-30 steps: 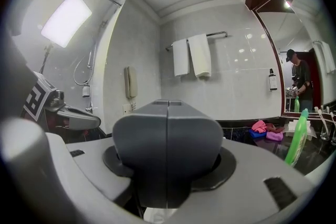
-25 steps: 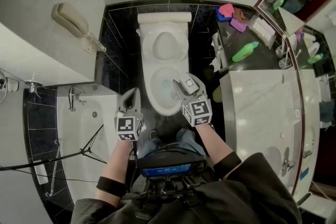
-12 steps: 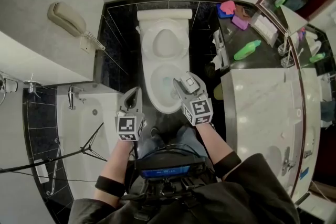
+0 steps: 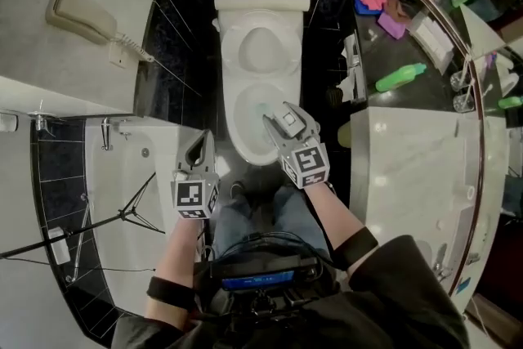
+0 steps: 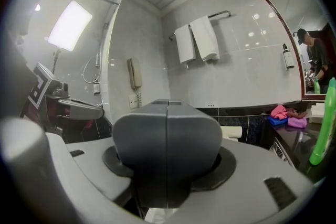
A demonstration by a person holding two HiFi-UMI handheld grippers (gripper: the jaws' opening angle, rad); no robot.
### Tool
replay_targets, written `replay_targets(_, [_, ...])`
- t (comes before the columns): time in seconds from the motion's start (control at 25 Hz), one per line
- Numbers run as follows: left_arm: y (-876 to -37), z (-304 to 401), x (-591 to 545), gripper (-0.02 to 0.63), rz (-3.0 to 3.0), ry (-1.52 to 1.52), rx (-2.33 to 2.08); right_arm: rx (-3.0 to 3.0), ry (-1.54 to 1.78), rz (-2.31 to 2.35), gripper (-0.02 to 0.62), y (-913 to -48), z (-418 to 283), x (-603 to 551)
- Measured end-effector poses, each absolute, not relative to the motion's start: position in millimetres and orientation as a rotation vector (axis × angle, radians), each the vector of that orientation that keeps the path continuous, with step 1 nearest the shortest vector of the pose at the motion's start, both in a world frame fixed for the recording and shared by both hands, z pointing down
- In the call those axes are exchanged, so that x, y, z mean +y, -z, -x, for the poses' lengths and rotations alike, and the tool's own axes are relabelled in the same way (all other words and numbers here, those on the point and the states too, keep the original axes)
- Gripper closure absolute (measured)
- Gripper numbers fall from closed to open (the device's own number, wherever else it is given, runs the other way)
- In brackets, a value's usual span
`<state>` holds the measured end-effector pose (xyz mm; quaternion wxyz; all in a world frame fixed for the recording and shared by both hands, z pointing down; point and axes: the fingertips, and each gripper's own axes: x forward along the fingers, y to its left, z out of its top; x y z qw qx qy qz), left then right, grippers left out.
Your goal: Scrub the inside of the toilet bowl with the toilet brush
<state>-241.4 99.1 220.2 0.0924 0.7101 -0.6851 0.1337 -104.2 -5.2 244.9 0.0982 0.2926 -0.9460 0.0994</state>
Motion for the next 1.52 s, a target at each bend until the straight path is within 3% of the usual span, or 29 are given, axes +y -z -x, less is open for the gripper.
replay_targets(0.4, [-276.1, 240.9, 74.1, 0.606, -2.056, -0.459, -2.035, -2.819, -0.305, -0.72, 0.342, -341.2, 120.3, -49.8])
replay_targets(1.12, [-470.6, 240.2, 40.6, 0.606, -2.118, -0.408, -1.884, -2.769, -0.342, -0.812, 0.342, -575.7, 138.7, -62.0])
replay_targets(1.52, [-540.2, 238.6, 27.4, 0.606, -2.121, -0.4, -1.874, -2.737, -0.351, -0.785, 0.342, -665.4, 140.4, -72.8])
